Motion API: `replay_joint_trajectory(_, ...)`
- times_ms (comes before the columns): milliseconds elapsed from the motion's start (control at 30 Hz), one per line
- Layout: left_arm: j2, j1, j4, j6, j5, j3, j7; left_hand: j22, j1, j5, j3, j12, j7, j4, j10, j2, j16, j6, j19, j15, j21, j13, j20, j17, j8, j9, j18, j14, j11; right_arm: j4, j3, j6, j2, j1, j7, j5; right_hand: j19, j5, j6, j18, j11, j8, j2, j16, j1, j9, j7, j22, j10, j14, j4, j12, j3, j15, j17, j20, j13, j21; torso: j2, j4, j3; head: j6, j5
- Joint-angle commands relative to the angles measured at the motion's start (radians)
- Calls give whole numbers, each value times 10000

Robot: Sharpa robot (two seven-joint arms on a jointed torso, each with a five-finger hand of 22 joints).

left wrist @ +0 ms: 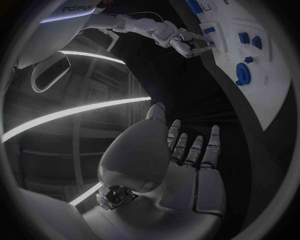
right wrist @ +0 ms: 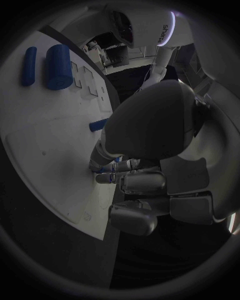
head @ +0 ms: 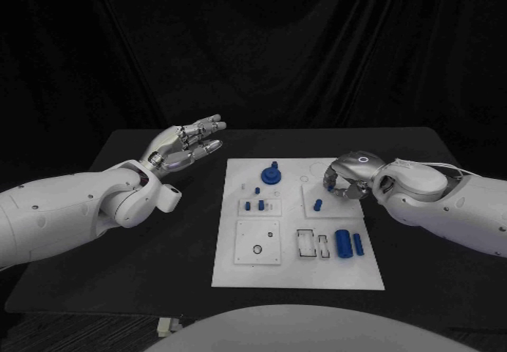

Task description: Assemble the parts on the task board

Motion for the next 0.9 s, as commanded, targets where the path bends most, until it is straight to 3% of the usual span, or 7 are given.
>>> replay_joint_trajectory(33,31,-17,-1,113,83,11,374,37,143,45,-38,63,17,-13,26,-15,52,141,116,10,72,11,7,21,74,21,-144,134,56,46,10,-364,-42,-20,96,156,-25,-341,17,6,36,54,-15,-55,144,163,22,1594,110,467,-175,71,252,-84,522,-46,6,8,-1,-4,1,0,28)
replay_joint_trajectory(133,45,-18,-20,125,83,11,367,54,166,52,-41,78,34,-17,39,-14,74,199,152,22,83,13,5,27,82,27,-152,180,69,60,10,-423,-62,-19,116,215,-23,-722,-17,6,50,74,-97,-50,58,306,44,1597,132,472,-218,74,661,-70,510,-48,-18,9,-3,-2,3,0,31)
replay_joint_trajectory(900,83,-23,-69,175,83,11,289,163,235,72,-56,134,93,-26,90,-15,161,427,315,60,137,22,0,49,110,49,-172,350,117,227,11,-783,-228,-11,183,270,-2,-913,0,1,38,151,-274,-252,-169,588,58,1607,311,420,-358,226,1154,-82,260,-56,27,44,2,0,-3,0,76)
